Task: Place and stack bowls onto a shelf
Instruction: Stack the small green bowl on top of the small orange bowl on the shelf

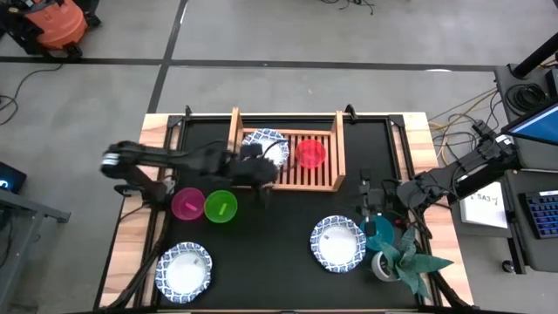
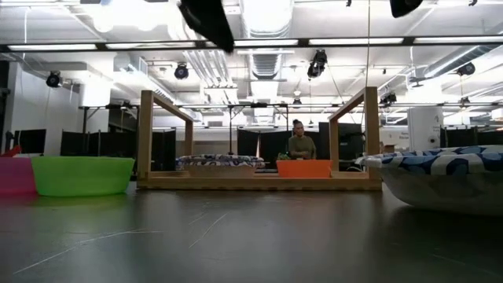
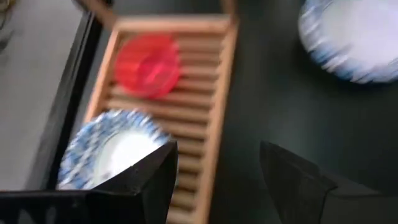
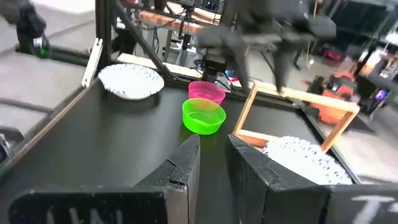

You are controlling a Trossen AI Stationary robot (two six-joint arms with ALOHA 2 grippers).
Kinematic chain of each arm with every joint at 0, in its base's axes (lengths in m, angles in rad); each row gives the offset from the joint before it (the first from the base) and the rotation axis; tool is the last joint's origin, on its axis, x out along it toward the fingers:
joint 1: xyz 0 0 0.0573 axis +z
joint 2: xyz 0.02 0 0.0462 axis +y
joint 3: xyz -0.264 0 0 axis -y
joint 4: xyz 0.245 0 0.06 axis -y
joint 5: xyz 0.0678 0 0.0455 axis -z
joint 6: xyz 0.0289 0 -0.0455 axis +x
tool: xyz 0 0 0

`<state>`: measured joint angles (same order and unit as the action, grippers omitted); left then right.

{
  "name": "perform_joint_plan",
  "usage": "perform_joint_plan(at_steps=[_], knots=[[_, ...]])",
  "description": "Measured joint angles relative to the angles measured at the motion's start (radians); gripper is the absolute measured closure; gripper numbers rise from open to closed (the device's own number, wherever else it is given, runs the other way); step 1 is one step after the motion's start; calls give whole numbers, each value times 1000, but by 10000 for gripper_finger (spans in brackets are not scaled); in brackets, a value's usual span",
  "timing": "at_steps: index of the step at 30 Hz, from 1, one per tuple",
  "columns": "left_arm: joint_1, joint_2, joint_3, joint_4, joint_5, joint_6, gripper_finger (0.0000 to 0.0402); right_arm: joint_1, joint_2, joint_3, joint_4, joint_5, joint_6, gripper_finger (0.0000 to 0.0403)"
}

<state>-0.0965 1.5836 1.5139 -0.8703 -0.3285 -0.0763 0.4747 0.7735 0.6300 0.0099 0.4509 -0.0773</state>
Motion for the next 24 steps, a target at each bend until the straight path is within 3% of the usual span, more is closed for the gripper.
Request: perform_joint_plan(at_steps=[6, 12, 18, 24], knots=[[-137, -186, -204, 173, 0, -142, 192, 0, 46, 4, 1, 56, 168, 335], [-256, -277, -312, 54, 45, -440, 192, 1, 111, 79, -47, 46, 191, 335], [-321, -281, -425, -133, 109, -711, 192, 1, 164, 161, -99, 47, 123, 335], [-307, -225, -578, -114, 190, -835, 192, 1, 205, 187, -104, 47, 88, 335]])
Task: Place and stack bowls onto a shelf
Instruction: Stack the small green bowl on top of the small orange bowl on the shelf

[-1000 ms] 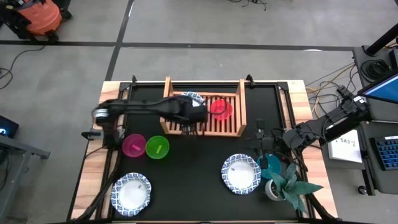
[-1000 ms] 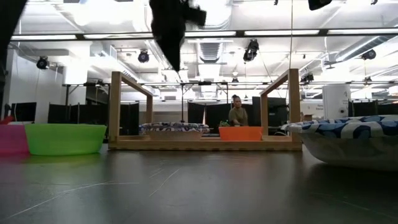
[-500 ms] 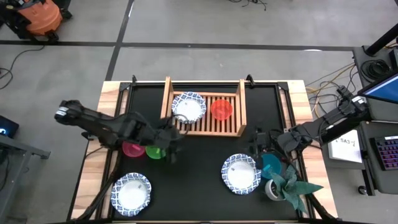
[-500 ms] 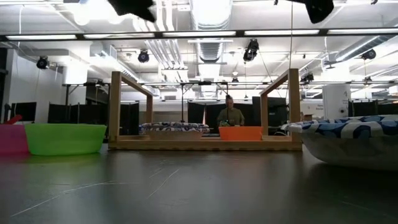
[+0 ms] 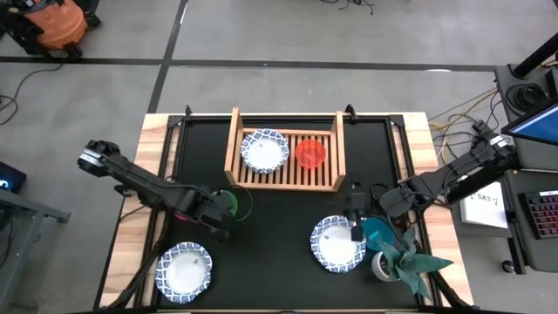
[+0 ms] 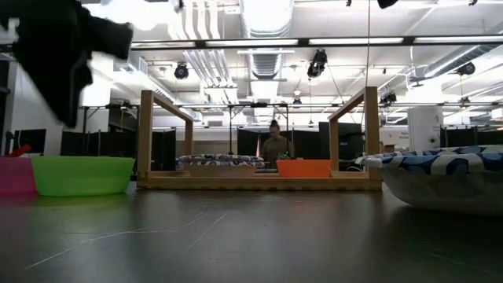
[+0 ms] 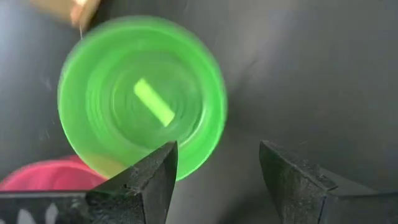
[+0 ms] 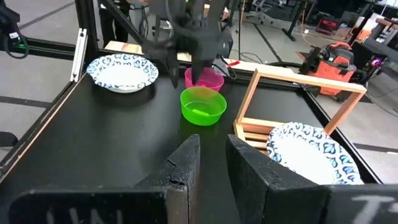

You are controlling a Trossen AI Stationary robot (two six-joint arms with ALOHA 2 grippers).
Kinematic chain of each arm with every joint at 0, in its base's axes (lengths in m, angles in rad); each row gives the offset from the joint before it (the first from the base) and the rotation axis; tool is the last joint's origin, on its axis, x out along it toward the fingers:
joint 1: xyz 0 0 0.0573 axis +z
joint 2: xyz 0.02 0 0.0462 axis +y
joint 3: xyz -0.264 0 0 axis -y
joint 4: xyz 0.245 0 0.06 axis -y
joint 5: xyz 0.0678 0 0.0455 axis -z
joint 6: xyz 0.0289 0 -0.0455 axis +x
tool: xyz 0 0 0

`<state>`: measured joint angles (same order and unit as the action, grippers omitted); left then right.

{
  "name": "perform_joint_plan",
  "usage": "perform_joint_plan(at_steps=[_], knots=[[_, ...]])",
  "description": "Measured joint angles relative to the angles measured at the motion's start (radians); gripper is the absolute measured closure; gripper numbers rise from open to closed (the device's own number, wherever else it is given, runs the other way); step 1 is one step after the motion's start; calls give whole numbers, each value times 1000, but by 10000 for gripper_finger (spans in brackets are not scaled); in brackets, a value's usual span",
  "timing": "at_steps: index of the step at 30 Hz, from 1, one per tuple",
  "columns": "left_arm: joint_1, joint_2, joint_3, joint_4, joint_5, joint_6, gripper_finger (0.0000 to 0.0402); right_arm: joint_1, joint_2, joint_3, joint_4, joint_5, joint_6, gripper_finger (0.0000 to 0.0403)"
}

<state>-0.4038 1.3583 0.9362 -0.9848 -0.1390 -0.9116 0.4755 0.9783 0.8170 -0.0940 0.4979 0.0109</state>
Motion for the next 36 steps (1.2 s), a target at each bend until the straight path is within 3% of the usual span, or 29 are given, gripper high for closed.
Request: perform_joint_plan(at_steps=[17, 20, 26, 30, 36], knots=[[9, 254, -21, 50, 18, 47, 249, 0, 13, 12, -1, 0, 35, 335], [9, 283, -12, 65, 18, 74, 280, 0, 13, 12, -2, 0, 42, 335], [8, 307, 14, 64, 18, 122, 389, 0, 13, 12, -6, 0, 41, 335], [1, 297, 53, 38, 19, 161, 394, 0, 13, 12, -52, -2, 42, 335], [-36, 296, 211, -28, 26, 301, 401, 0, 13, 11, -114, -8, 41, 335]])
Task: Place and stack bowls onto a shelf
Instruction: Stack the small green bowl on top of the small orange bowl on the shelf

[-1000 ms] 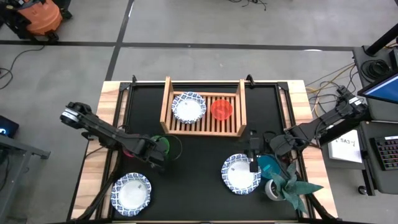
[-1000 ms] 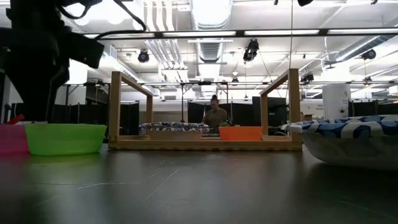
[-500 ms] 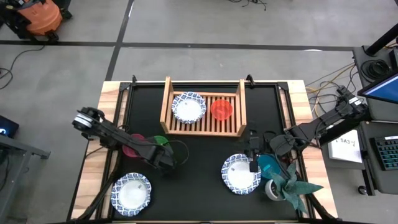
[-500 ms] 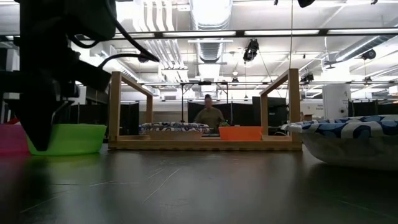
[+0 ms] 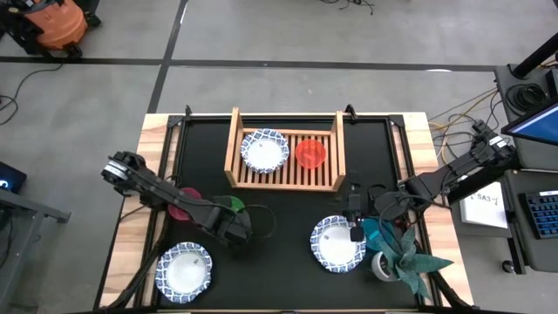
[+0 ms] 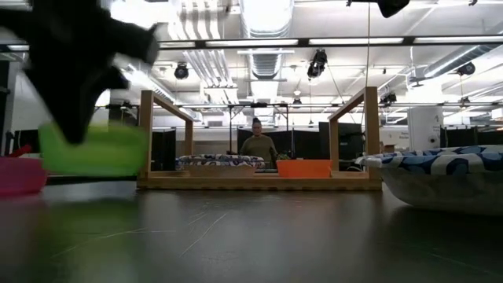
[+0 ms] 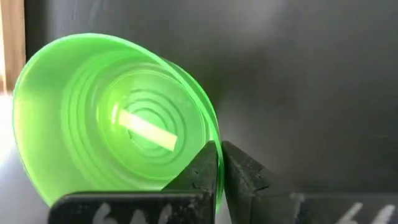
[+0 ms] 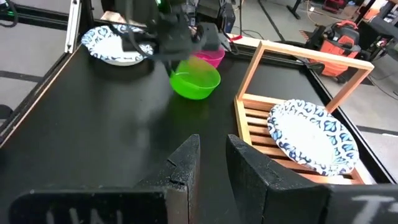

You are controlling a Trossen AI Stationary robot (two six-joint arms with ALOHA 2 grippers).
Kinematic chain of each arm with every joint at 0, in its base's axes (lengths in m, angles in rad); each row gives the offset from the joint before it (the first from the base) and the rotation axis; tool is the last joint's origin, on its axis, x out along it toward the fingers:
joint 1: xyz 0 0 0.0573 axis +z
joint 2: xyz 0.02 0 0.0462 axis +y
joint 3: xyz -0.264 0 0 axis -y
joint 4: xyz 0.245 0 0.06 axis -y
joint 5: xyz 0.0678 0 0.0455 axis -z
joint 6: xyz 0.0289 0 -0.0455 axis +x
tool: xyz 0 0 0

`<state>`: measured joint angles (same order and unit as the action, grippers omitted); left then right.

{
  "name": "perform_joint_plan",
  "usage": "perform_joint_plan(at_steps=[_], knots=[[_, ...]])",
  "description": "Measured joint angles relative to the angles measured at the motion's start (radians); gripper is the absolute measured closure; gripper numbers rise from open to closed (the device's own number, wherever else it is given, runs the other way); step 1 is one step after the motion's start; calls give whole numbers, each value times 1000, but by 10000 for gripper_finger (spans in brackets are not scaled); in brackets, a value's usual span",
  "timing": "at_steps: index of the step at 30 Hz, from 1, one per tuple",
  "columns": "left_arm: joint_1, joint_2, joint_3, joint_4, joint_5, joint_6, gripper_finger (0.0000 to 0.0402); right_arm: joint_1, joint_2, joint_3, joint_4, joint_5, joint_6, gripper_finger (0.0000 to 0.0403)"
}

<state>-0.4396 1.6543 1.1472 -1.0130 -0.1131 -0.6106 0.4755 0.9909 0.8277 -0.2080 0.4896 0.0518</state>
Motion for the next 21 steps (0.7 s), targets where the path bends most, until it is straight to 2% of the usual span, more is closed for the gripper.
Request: perform_joint_plan(at_steps=[3, 6, 11, 16, 21], knots=[[-7, 0, 108, 1, -17, 97, 401, 0, 0, 0, -2, 0, -18, 335], [-5, 5, 224, 8, -76, 221, 401, 0, -1, -1, -2, 0, -44, 335], [12, 20, 370, 73, -196, 515, 401, 0, -2, -3, -4, -16, -62, 335], [84, 24, 385, 313, -224, 797, 401, 1, -2, -28, -4, -127, -63, 335], [201, 35, 365, 430, -227, 921, 401, 0, -9, -30, -1, -131, -83, 335]])
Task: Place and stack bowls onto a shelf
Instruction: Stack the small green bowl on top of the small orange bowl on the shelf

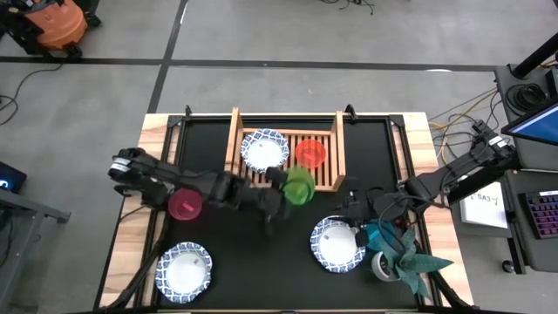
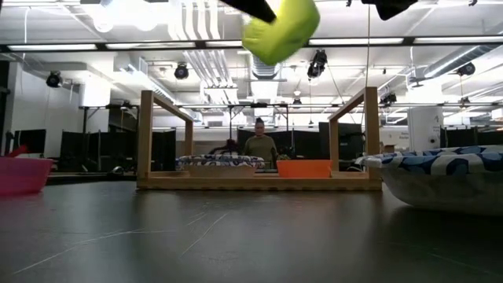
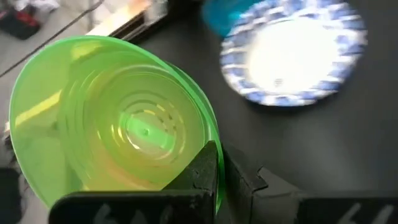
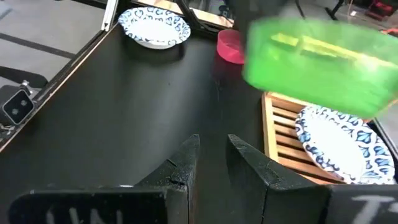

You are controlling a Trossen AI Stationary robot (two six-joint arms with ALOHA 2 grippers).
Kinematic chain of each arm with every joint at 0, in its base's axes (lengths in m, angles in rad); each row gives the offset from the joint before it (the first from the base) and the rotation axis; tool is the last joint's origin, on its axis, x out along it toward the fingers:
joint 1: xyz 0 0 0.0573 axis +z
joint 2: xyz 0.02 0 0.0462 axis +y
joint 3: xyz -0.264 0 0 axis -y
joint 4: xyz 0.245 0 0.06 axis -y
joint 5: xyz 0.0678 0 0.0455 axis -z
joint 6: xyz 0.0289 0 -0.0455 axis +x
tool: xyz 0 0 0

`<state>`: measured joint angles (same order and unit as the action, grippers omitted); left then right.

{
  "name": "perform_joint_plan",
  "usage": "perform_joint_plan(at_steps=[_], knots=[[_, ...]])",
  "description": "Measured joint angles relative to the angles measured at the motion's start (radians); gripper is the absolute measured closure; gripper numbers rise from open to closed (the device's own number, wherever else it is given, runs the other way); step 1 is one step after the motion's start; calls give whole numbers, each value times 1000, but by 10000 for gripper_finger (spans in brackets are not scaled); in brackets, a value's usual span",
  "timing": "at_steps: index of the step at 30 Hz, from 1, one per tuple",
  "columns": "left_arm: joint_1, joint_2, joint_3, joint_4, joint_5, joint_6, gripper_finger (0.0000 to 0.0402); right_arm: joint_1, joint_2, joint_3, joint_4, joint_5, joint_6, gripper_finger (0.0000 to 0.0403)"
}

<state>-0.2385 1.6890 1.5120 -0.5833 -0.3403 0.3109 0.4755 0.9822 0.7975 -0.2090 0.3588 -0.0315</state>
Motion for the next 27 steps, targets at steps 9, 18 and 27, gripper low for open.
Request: perform_joint_plan(at_steps=[9, 18, 27], knots=[[225, 104, -1, 169, 84, 19, 402, 15, -27, 0, -1, -2, -41, 335], [364, 222, -2, 240, 98, 50, 402, 46, -27, 0, 1, -2, -58, 335], [413, 291, -2, 314, 167, 48, 401, 46, -27, 0, 3, 0, -58, 335]])
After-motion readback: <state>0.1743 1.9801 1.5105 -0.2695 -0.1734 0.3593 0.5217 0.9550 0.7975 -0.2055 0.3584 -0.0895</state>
